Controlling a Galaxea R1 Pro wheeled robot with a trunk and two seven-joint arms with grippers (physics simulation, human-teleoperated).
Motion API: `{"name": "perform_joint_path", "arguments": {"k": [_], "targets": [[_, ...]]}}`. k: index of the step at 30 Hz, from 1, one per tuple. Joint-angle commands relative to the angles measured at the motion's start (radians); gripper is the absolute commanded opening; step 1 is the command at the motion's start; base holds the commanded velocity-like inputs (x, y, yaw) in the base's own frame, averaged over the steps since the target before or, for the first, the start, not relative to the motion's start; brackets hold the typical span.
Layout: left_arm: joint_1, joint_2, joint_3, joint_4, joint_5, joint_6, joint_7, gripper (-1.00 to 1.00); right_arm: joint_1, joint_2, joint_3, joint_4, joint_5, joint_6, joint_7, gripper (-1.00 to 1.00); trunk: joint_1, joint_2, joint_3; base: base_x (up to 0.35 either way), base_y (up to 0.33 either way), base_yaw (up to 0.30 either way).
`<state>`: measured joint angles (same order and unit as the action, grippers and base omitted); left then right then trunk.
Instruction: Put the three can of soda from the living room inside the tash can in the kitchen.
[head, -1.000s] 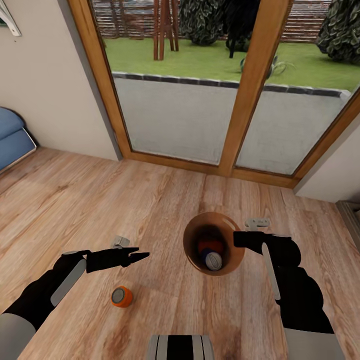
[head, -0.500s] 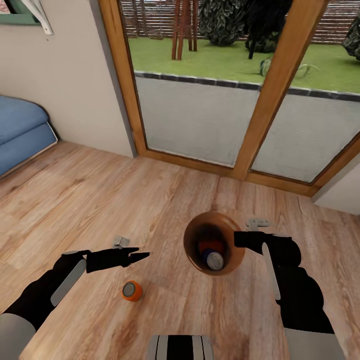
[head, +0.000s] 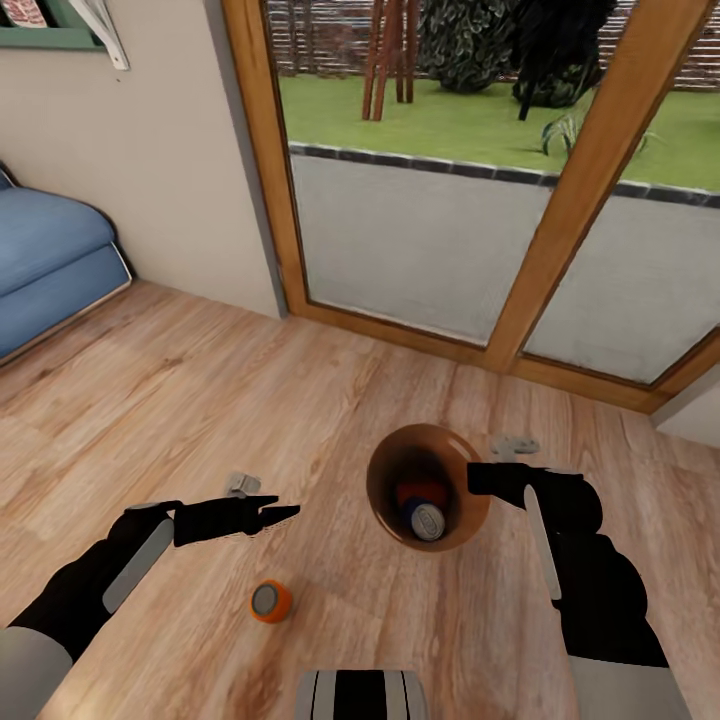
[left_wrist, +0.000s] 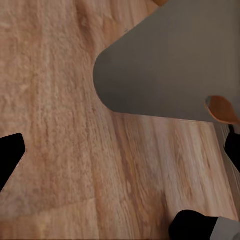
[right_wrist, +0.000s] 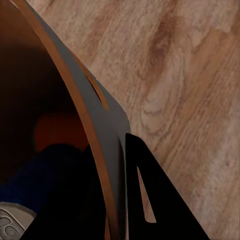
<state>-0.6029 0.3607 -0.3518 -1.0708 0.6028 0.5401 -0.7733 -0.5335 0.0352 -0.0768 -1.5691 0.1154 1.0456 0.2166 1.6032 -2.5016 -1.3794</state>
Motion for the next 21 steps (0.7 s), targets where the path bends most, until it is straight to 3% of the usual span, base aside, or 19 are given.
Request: {"name": "perform_joint_path", "arguments": {"k": [1, 6, 21], "targets": [[0.0, 0.0, -0.001, -0.001, -0.001, 0.0, 0.0, 1.0, 0.0, 0.0, 0.0, 0.0, -0.02, 0.002, 0.006, -1.0, 0.0, 0.0, 0.0, 0.333, 0.0, 0.001], [0.0, 0.0, -0.001, 0.0, -0.001, 0.0, 0.002, 1.0, 0.0, 0.0, 0.0, 0.0, -0.02, 0.002, 0.006, -1.0, 0.0, 0.0, 0.0, 0.207, 0.0, 0.0], [0.0, 0.0, -0.001, -0.001, -0.001, 0.0, 0.002, 1.0, 0.0, 0.0, 0.0, 0.0, -0.02, 0.002, 0.006, -1.0, 0.0, 0.0, 0.0, 0.009, 0.0, 0.0]]}}
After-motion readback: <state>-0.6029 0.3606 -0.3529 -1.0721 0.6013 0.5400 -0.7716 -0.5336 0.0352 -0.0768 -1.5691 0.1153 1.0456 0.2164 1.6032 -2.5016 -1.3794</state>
